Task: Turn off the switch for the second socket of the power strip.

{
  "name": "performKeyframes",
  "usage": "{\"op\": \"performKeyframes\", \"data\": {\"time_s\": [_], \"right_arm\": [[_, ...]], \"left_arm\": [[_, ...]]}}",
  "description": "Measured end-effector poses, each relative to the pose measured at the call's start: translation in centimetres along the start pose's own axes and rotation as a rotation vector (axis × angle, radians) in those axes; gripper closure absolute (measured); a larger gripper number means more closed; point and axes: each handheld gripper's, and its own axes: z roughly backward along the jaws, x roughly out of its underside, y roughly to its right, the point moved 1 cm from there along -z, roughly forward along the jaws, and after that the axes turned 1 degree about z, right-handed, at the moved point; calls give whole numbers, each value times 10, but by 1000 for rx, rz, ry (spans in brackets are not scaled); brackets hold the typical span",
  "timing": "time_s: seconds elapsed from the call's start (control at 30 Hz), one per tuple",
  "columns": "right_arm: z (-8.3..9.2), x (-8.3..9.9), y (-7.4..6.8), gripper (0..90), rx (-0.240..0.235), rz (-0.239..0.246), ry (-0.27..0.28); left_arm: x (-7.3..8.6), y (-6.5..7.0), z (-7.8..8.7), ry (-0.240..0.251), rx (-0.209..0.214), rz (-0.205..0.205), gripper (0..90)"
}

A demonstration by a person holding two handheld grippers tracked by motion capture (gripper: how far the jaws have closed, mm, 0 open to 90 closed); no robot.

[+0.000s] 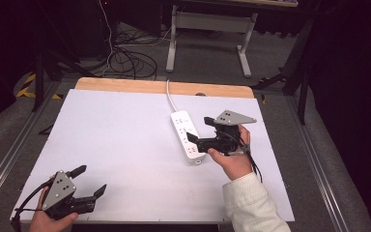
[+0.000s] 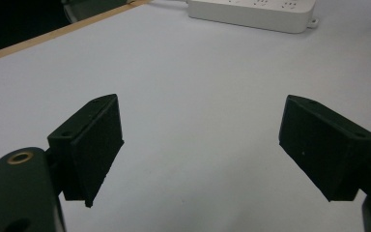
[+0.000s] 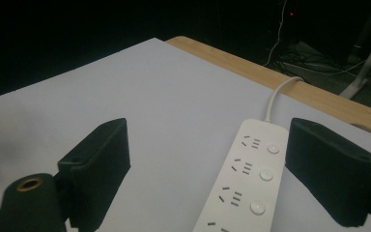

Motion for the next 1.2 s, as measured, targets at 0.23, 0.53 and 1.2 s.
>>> {"op": "performKeyframes", "data": {"time_s": [0.23, 0.53, 1.2], "right_arm": [[22, 22, -2, 60, -65, 15, -20], [42, 49, -4, 67, -59, 32, -7], [59, 115, -10, 71, -48, 88, 16]], "left_arm": [[-1, -1, 1, 11, 3, 17, 159], [-1, -3, 3, 22, 20, 40, 156], [-1, -3, 3, 30, 22, 40, 153]]}}
